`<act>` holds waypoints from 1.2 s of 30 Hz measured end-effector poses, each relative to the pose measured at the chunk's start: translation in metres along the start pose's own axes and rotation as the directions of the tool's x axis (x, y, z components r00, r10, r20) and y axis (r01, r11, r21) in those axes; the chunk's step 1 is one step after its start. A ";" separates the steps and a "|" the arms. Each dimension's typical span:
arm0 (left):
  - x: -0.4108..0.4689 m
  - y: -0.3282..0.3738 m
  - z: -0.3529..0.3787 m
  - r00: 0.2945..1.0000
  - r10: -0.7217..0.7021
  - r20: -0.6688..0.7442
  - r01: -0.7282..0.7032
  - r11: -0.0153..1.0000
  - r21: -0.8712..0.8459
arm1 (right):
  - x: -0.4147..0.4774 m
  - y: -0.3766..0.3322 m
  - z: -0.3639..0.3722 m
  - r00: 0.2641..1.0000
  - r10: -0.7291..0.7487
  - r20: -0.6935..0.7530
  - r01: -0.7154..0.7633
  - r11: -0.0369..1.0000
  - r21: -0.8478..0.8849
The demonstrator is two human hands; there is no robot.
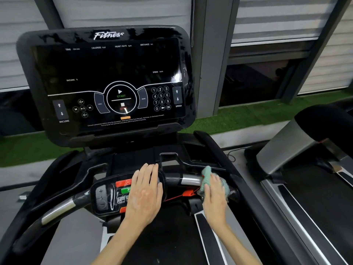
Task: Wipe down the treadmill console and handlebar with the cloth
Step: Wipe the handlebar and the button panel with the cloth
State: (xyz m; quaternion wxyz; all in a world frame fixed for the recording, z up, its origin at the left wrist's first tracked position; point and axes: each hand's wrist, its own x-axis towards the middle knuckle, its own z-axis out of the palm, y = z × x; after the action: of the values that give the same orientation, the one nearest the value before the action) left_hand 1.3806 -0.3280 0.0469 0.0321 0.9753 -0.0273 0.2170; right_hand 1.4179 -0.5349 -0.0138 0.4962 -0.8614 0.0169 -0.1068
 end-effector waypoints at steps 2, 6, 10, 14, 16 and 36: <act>0.000 0.000 0.000 1.000 0.001 -0.004 -0.001 1.000 -0.001 | 0.007 -0.012 0.004 0.989 -0.122 0.088 0.130 0.986 -0.103; 0.001 0.002 -0.001 1.000 -0.016 0.008 0.016 1.000 0.004 | 0.018 -0.047 0.019 0.887 -0.342 0.310 0.425 0.868 -0.258; 0.001 0.002 -0.007 0.998 -0.033 0.058 0.033 0.999 0.004 | 0.023 -0.079 0.031 0.793 -0.423 0.439 0.521 0.844 -0.129; 0.002 0.001 -0.014 0.995 -0.037 0.098 0.039 0.999 -0.020 | 0.034 -0.092 0.008 0.840 -0.255 0.478 0.216 0.967 0.138; 0.004 0.003 -0.016 0.993 -0.060 0.106 0.065 0.997 -0.047 | 0.040 -0.100 -0.009 0.864 -0.174 0.473 0.040 0.959 0.281; -0.010 0.035 -0.065 0.900 -0.395 0.184 0.393 0.553 -0.735 | -0.021 -0.126 -0.032 0.700 -0.010 0.714 -0.435 0.787 0.437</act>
State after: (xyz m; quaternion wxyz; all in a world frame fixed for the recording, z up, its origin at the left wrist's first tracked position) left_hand 1.3424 -0.3573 0.1030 0.4831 0.8519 0.1036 0.1739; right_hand 1.3815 -0.4954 0.1062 0.7120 -0.6372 -0.0949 0.2792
